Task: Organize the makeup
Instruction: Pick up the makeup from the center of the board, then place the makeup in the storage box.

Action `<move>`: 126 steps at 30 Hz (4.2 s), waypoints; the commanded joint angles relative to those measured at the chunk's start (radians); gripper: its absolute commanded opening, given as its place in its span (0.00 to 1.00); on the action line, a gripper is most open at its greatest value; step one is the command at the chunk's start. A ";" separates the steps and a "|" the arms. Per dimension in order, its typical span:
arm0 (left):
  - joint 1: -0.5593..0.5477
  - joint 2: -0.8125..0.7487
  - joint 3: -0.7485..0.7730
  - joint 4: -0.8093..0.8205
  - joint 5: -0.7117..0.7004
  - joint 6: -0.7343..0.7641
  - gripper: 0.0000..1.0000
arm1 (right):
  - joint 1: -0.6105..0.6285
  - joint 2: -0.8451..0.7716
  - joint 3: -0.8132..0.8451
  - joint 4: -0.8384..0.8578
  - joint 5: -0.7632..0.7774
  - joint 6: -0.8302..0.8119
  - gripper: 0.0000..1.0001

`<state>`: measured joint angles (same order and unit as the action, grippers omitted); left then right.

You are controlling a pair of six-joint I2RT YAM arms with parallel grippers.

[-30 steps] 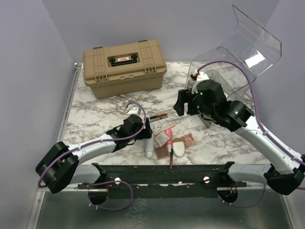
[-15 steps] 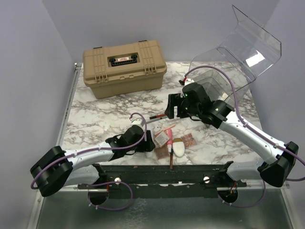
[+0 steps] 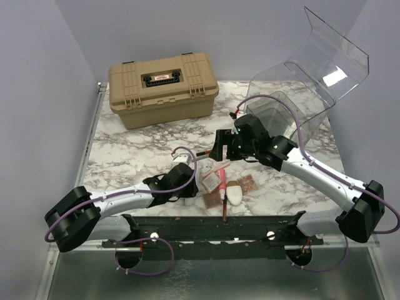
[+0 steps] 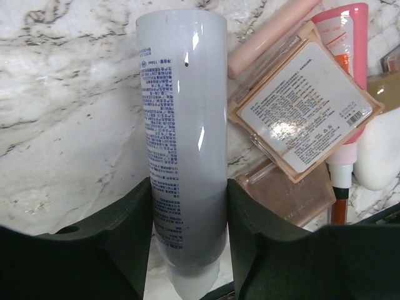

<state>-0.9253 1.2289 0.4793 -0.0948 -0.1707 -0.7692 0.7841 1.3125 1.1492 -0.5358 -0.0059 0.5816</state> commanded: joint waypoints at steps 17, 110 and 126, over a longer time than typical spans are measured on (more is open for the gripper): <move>-0.003 -0.309 0.005 0.198 -0.010 0.074 0.29 | 0.004 -0.039 -0.193 0.395 -0.139 0.211 0.85; -0.001 -0.426 -0.003 0.276 -0.087 0.014 0.88 | -0.334 -0.265 0.029 -0.254 0.483 -0.262 0.35; -0.001 -0.425 -0.015 0.276 -0.083 0.016 0.87 | -0.379 -0.321 0.042 -0.374 0.608 -0.262 0.35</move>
<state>-0.9253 0.8028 0.4671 0.1837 -0.2516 -0.7620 0.4191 1.0084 1.1606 -0.8738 0.5163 0.3206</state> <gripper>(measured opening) 0.877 0.483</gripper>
